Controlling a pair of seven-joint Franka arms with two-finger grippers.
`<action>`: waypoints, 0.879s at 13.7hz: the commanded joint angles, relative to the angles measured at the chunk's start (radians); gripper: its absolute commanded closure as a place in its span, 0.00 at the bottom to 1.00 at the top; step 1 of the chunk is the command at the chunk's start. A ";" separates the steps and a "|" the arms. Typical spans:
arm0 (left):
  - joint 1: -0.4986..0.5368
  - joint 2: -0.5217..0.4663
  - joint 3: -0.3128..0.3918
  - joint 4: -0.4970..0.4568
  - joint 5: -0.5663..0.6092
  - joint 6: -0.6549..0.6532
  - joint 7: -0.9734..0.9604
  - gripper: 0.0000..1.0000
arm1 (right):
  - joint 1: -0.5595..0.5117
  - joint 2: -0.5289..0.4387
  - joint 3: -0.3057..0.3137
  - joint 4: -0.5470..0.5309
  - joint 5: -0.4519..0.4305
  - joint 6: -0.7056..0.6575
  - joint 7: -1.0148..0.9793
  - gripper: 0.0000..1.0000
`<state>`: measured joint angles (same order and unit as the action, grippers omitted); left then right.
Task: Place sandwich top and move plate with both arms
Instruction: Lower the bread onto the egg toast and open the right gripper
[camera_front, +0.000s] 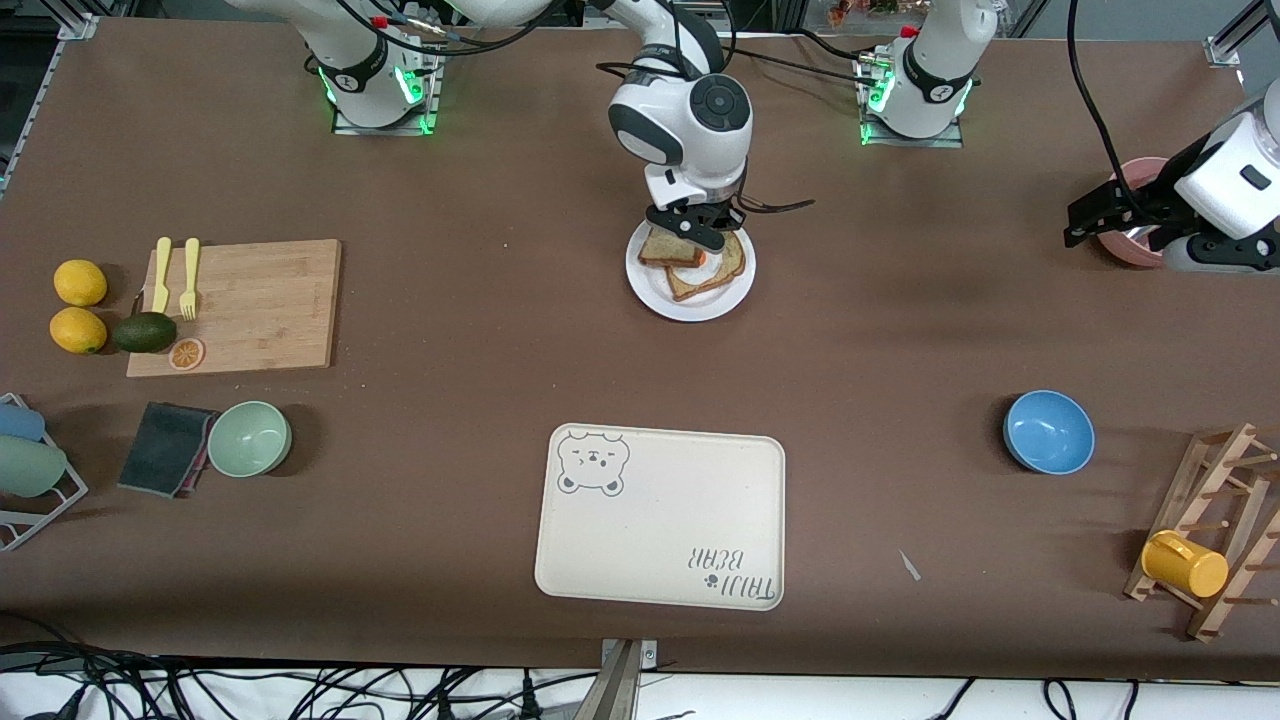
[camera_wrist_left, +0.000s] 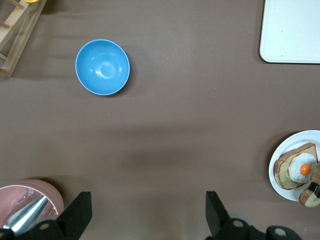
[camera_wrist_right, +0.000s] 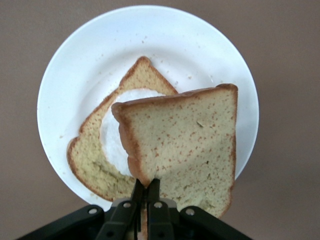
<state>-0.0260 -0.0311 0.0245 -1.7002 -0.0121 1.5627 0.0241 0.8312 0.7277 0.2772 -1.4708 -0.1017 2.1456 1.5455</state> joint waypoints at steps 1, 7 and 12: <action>0.003 0.011 0.000 0.021 -0.022 -0.020 0.005 0.00 | 0.009 0.021 -0.024 0.041 -0.015 -0.013 -0.038 1.00; -0.017 0.046 -0.005 0.024 -0.014 -0.021 0.005 0.00 | 0.005 0.030 -0.041 0.040 -0.016 -0.009 -0.035 0.00; -0.009 0.051 -0.005 0.025 -0.023 -0.021 0.069 0.00 | -0.044 -0.026 -0.047 0.041 -0.004 -0.023 -0.039 0.00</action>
<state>-0.0401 0.0120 0.0166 -1.7001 -0.0121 1.5573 0.0335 0.8131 0.7376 0.2264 -1.4396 -0.1027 2.1485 1.5163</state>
